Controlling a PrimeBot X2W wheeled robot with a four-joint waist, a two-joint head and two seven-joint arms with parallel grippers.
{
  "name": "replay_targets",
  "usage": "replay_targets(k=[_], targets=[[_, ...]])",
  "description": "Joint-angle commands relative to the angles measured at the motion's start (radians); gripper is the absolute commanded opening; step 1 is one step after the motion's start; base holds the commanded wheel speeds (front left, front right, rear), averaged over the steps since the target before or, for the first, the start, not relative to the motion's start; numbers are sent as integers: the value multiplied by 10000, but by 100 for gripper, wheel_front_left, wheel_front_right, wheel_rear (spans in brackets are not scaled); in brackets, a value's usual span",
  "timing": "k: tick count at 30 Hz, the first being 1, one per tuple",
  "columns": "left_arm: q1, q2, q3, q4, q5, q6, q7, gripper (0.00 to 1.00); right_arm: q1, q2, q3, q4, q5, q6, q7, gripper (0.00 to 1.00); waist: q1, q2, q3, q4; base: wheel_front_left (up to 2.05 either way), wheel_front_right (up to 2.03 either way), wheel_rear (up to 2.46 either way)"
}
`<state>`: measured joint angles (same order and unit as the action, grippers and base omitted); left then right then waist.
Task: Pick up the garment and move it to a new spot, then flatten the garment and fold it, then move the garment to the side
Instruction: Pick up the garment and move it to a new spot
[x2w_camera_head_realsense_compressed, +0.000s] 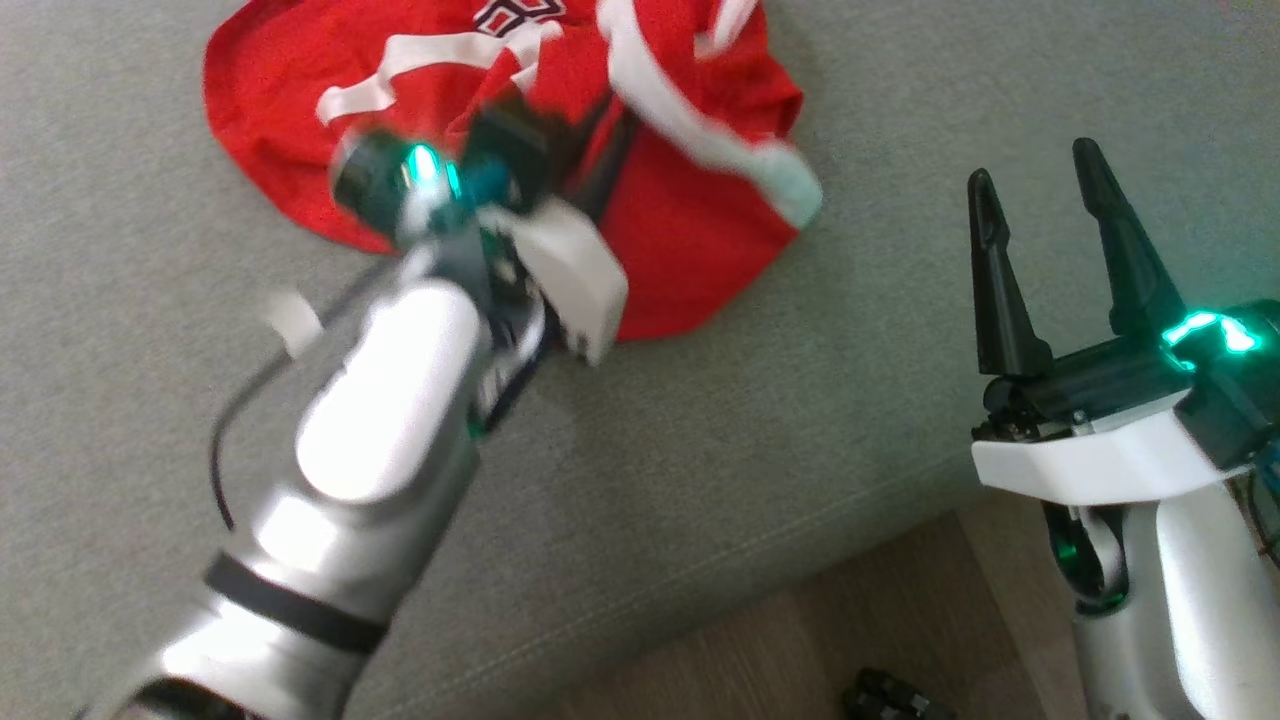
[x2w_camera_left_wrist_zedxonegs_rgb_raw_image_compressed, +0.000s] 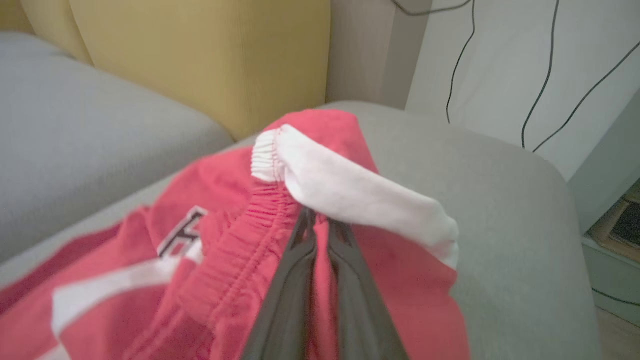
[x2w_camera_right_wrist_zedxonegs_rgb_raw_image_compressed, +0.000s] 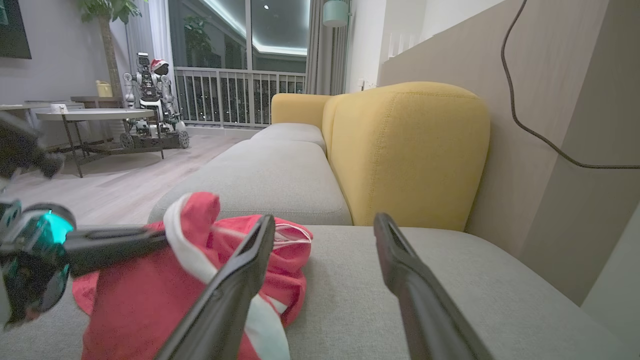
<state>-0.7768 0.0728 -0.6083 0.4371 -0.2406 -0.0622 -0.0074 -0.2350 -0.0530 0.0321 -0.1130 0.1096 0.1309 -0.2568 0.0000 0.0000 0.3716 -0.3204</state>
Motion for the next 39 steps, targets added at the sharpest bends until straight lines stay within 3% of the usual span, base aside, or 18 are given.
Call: replay_targets(k=[1,3,4,5,11,16,20,25,32,39], targets=[[-78,-12,73,-156,-216,-43,-151,0,-140,28,183,-334,-88,-2,-49,100,0,0,-37,189,0,0,0],[279,-103,-61,-29,-490,-17,-369,0,-123,28,200,-276,-162,-2,-49,100,0,0,-119,352,0,0,0],[428,-136,-104,-15,-634,15,-502,66,-110,28,221,-232,-197,-2,-49,100,0,0,-170,436,0,0,0],[556,-161,-149,-26,-791,30,-619,100,-97,28,232,-187,-237,-2,-49,100,0,0,-221,530,0,0,0],[1190,-205,26,-305,-1492,355,-1421,100,10,28,243,0,-335,-2,-49,100,0,0,-592,1044,0,0,0],[2011,61,521,-1019,-1230,1195,-2355,100,235,28,299,337,-610,-2,-49,100,0,0,-997,1752,0,0,0],[2887,317,1003,-1942,-880,1881,-2524,100,410,28,322,596,-831,-2,-49,100,0,0,-1301,2326,0,0,0],[4134,437,1835,-3222,-548,2428,-2539,100,615,28,314,851,-1058,-2,-49,100,0,0,-1613,2886,0,0,0],[5217,345,2756,-3861,-290,2561,-2542,100,784,28,351,967,-1207,-2,-49,100,0,0,-1754,3247,0,0,0],[4875,464,3164,-3233,-308,2004,-2543,100,604,28,530,911,-1163,-2,-49,100,0,0,-1373,3056,0,0,0]])
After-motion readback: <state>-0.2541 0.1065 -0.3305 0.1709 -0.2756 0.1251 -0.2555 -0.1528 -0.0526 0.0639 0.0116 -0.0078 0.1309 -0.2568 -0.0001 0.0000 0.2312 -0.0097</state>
